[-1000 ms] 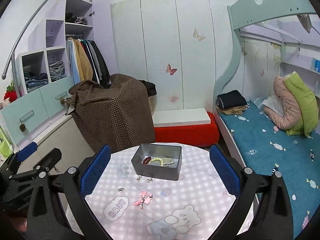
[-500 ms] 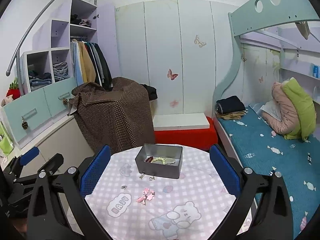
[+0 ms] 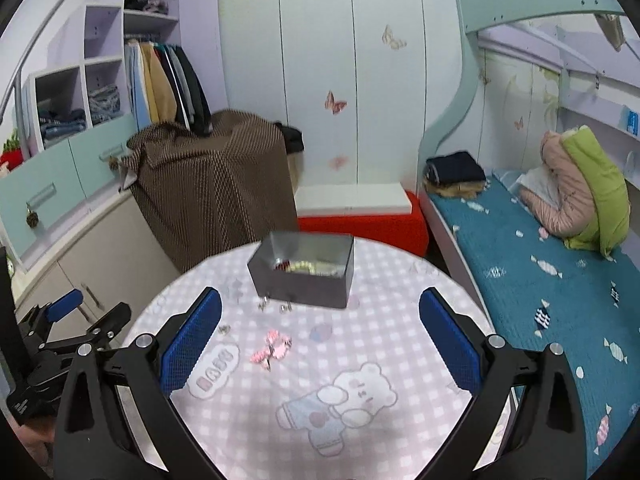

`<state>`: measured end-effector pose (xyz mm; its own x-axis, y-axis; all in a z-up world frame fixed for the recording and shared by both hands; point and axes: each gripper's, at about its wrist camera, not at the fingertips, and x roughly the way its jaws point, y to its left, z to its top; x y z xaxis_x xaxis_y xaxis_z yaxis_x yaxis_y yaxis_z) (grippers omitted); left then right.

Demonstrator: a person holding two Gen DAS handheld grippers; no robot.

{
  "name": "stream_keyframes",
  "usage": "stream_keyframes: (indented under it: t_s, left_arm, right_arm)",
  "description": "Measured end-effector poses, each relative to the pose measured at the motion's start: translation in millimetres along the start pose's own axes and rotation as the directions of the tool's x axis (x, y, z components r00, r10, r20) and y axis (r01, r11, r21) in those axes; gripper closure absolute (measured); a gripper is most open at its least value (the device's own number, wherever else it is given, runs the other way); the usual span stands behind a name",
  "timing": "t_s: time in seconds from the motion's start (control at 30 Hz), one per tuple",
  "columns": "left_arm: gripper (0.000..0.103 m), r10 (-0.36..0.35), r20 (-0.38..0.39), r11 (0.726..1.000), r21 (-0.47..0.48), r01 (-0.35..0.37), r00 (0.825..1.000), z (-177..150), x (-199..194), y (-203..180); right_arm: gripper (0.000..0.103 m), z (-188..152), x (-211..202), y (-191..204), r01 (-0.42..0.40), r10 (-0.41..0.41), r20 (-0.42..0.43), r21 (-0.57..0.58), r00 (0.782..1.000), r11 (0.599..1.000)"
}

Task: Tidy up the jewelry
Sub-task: 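Grasp a small silver charm with the left tool while the right tool grasps a pink charm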

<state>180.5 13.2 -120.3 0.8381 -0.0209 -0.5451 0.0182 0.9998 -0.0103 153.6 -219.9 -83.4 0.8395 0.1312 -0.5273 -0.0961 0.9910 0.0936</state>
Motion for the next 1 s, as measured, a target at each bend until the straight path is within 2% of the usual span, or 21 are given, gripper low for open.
stream_keyframes:
  t_s: [0.27,0.43,0.67,0.7,0.77,0.83,0.9,1.0]
  left_arm:
    - [0.005,-0.027,-0.124,0.998,0.052,0.033,0.992,-16,69,-15]
    - [0.006,-0.044,-0.217,0.996,0.064,0.06,0.975,-27,119,-17]
    - [0.007,-0.056,-0.285,0.993,0.08,0.082,0.957,-34,158,-20]
    - [0.008,-0.057,-0.292,0.993,0.084,0.085,0.955,-34,162,-20]
    - [0.027,-0.063,-0.312,0.991,0.09,0.096,0.948,-36,170,-21]
    - [0.032,-0.07,-0.34,0.99,0.096,0.108,0.938,-39,178,-22]
    - [0.036,-0.079,-0.337,0.988,0.102,0.12,0.938,-38,179,-23]
    - [0.049,-0.101,-0.34,0.983,0.111,0.146,0.935,-38,179,-26]
  right_arm:
    - [0.008,-14,33,-3,-0.005,0.006,-0.097,0.009,0.995,1.0]
    - [0.008,-23,50,-8,-0.002,0.004,-0.155,0.013,0.988,1.0]
    - [0.008,-33,71,-13,-0.002,0.007,-0.221,0.02,0.975,1.0]
    - [0.008,-34,73,-14,-0.003,0.008,-0.227,0.021,0.974,1.0]
    - [0.008,-35,77,-14,-0.005,0.01,-0.235,0.023,0.972,1.0]
    - [0.008,-36,81,-15,-0.01,0.016,-0.246,0.024,0.969,1.0]
    - [0.008,-36,85,-14,-0.013,0.018,-0.254,0.023,0.967,1.0]
    - [0.008,-38,89,-13,-0.023,0.028,-0.265,0.021,0.964,1.0]
